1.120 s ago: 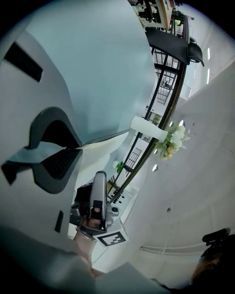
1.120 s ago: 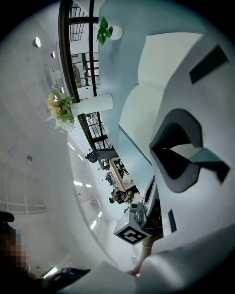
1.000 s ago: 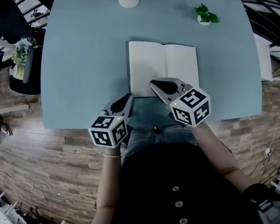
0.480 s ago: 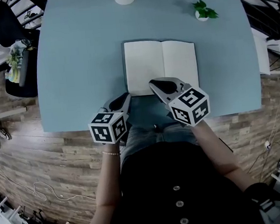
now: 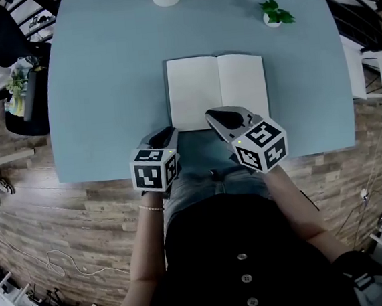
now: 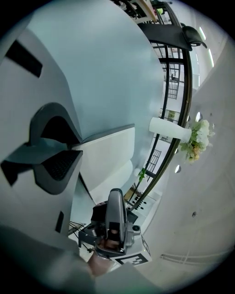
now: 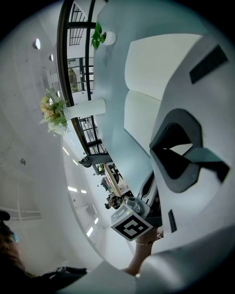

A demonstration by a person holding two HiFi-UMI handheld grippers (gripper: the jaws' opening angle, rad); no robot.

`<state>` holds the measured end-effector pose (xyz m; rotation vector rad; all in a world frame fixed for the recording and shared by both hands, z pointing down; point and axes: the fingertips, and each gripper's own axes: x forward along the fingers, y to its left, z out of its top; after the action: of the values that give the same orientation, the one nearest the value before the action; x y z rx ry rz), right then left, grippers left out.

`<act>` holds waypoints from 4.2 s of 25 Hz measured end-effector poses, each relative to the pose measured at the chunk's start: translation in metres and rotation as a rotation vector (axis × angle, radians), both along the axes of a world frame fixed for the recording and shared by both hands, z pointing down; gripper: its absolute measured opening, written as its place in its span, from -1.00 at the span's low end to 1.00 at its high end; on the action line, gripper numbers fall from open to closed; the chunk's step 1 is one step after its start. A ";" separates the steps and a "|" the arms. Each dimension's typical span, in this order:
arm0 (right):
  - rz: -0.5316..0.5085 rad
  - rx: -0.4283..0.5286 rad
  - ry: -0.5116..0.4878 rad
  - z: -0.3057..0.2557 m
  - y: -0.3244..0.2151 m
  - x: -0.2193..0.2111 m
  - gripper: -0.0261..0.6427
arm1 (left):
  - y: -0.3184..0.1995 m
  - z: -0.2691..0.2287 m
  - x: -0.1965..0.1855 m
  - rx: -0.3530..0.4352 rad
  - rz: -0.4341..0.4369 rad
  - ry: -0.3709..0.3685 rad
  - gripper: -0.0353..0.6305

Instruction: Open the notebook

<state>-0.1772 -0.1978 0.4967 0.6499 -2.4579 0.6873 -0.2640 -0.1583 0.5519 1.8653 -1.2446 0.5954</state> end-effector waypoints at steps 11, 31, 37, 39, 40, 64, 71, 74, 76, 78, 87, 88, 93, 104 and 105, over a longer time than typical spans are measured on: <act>0.006 0.001 -0.021 -0.006 -0.003 0.018 -0.91 | 0.003 -0.002 -0.013 -0.011 -0.115 -0.008 -0.72; -0.033 0.098 -0.034 -0.037 -0.023 0.060 -0.91 | -0.035 -0.073 0.038 0.233 -0.062 0.087 -0.83; -0.108 0.146 -0.025 -0.055 -0.024 0.076 -0.91 | -0.051 -0.095 0.085 0.282 0.024 0.152 -0.84; -0.126 0.148 -0.037 -0.062 -0.023 0.083 -0.91 | -0.054 -0.101 0.096 0.291 0.045 0.172 -0.84; -0.130 0.148 -0.040 -0.065 -0.024 0.087 -0.91 | -0.056 -0.104 0.102 0.298 0.061 0.173 -0.84; -0.110 0.186 -0.044 -0.118 -0.041 0.170 -0.91 | -0.073 -0.158 0.193 0.467 0.264 0.167 -0.84; -0.028 0.248 -0.133 -0.139 -0.053 0.154 -0.91 | -0.088 -0.172 0.185 0.488 0.207 0.133 -0.84; 0.048 0.279 -0.185 -0.147 -0.058 0.145 -0.91 | -0.098 -0.177 0.177 0.499 0.172 0.113 -0.84; 0.092 0.299 -0.209 -0.149 -0.062 0.142 -0.91 | -0.105 -0.178 0.174 0.504 0.164 0.108 -0.84; 0.121 0.314 -0.215 -0.149 -0.065 0.140 -0.91 | -0.109 -0.177 0.173 0.504 0.161 0.104 -0.84; 0.188 0.306 -0.208 -0.134 -0.064 0.136 -0.91 | -0.105 -0.165 0.171 0.464 0.145 0.090 -0.84; 0.187 0.302 -0.206 -0.131 -0.063 0.135 -0.91 | -0.105 -0.163 0.170 0.460 0.141 0.090 -0.84; 0.176 0.270 -0.181 -0.118 -0.058 0.132 -0.91 | -0.102 -0.154 0.170 0.422 0.145 0.083 -0.84; 0.149 0.253 -0.146 -0.105 -0.049 0.126 -0.91 | -0.094 -0.144 0.172 0.372 0.158 0.060 -0.84; 0.149 0.252 -0.146 -0.105 -0.049 0.126 -0.91 | -0.093 -0.143 0.172 0.370 0.159 0.057 -0.84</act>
<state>-0.0508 -0.2471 0.3917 0.9161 -2.6775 0.4991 -0.0922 -0.2517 0.4087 2.2878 -1.2394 0.4096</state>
